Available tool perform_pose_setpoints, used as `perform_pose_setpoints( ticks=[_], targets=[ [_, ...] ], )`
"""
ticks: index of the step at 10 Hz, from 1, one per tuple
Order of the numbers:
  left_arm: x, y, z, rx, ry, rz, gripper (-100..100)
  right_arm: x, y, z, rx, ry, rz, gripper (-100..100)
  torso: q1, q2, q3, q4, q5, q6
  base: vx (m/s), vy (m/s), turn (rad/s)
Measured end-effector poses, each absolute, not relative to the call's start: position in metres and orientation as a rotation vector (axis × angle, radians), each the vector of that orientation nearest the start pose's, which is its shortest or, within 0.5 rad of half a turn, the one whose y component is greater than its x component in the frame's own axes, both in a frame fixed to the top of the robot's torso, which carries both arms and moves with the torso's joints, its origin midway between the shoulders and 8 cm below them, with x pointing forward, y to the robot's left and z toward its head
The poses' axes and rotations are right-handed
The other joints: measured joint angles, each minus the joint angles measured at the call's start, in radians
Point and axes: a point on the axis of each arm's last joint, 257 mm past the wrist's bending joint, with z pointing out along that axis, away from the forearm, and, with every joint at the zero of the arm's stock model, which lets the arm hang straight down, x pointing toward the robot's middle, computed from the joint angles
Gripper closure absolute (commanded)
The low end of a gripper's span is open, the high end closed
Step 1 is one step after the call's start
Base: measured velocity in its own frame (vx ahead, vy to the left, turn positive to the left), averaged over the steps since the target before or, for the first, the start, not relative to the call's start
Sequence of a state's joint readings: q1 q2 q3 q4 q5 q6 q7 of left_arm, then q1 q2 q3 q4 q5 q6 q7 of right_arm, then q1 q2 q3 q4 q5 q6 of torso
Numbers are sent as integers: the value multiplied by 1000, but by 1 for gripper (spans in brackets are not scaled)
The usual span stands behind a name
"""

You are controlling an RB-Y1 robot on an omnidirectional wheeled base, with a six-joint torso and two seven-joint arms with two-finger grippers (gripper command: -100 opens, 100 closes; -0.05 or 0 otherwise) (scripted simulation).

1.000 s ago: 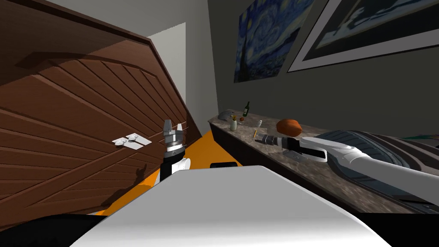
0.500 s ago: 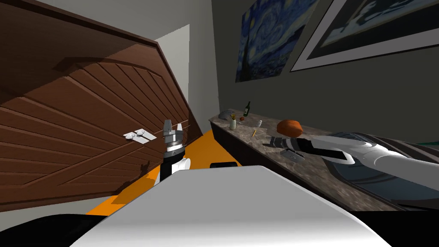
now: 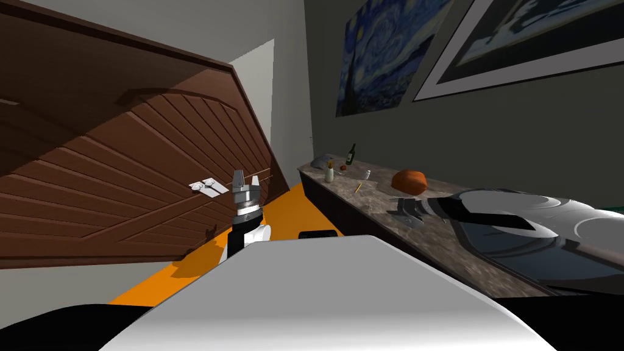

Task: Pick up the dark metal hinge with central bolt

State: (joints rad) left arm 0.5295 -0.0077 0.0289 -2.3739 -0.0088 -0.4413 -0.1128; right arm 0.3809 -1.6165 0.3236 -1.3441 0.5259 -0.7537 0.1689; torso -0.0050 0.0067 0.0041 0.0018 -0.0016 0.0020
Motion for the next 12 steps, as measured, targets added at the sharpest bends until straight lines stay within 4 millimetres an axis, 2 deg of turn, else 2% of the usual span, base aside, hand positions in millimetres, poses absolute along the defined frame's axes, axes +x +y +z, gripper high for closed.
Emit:
perform_pose_setpoints(
  ticks=[4, 5, 6, 9, 10, 12],
  targets=[
    [331, 289, 46, -604, 630, -1153, 0, 260, -572, -281, -1036, 2479, 80, -100, 1, 0, 0, 0, 0, 0, -75, -50, 66],
    [331, 289, 46, -604, 631, -1153, 0, 258, -573, -282, -1039, 2483, 80, 0, 3, -3, -1, -1, 0, 0, -8, -5, -4],
    [331, 289, 46, -604, 631, -1153, 0, 259, -573, -282, -1039, 2482, 80, -100, 4, -5, -3, -1, 1, 0, 23, 5, 104],
    [331, 289, 46, -604, 630, -1153, 0, 247, -575, -299, -1016, 2495, 77, -100, 6, -10, -6, -2, 1, -1, 36, 12, 44],
    [331, 289, 46, -604, 630, -1153, 0, 246, -575, -299, -1016, 2495, 75, 100, 6, -8, -5, -2, 1, -1, 0, 0, 0],
    [331, 289, 46, -604, 630, -1153, 0, 247, -574, -299, -1012, 2495, 77, 100, 5, -7, -4, -2, 1, -1, 0, 0, 0]
  ],
)
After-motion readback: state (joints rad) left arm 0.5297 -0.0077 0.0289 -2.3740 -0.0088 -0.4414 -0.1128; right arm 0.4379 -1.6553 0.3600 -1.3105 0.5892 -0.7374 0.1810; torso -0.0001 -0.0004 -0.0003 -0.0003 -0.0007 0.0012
